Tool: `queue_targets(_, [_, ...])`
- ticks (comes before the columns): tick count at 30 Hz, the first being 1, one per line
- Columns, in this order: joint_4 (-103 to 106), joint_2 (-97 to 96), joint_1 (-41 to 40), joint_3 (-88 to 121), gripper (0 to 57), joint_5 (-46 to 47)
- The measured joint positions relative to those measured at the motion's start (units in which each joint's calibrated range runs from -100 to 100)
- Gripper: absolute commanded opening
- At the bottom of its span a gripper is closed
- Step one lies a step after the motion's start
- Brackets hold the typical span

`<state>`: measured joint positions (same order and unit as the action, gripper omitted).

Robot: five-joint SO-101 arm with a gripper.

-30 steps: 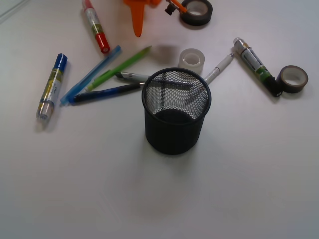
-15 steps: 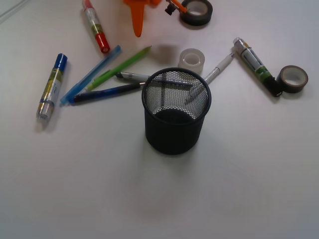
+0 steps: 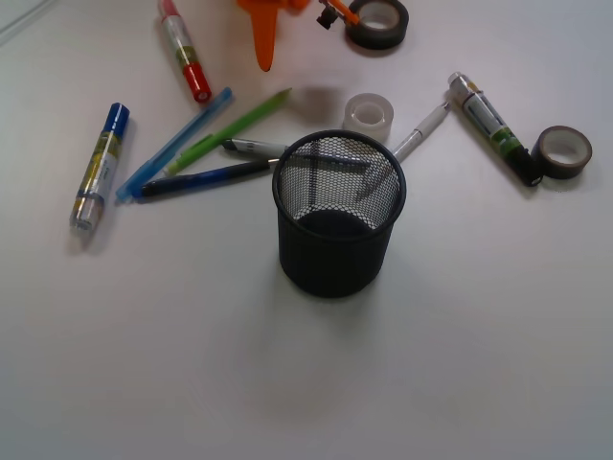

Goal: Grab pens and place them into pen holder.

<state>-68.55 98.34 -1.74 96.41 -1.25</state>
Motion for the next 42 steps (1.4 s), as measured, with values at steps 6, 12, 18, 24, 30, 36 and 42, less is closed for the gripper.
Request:
queue_targets(6, [0.0,0.0,0.0,0.0,0.6,0.0])
queue_targets(12, [0.0,0.0,0.0,0.0,0.6,0.0])
queue_targets(18, [2.6,-2.9,0.0,-4.6,0.7,-1.4])
queue_targets(24, [13.3,-17.5,4.3,-12.4,7.7,-7.3])
queue_targets(30, [23.5,-38.4,10.7,-20.6,11.3,-16.0])
queue_targets(36, [25.2,-56.7,15.2,-30.5,13.7,-24.9])
queue_targets(42, [26.9,-71.7,16.4,-35.8,13.6,-32.6])
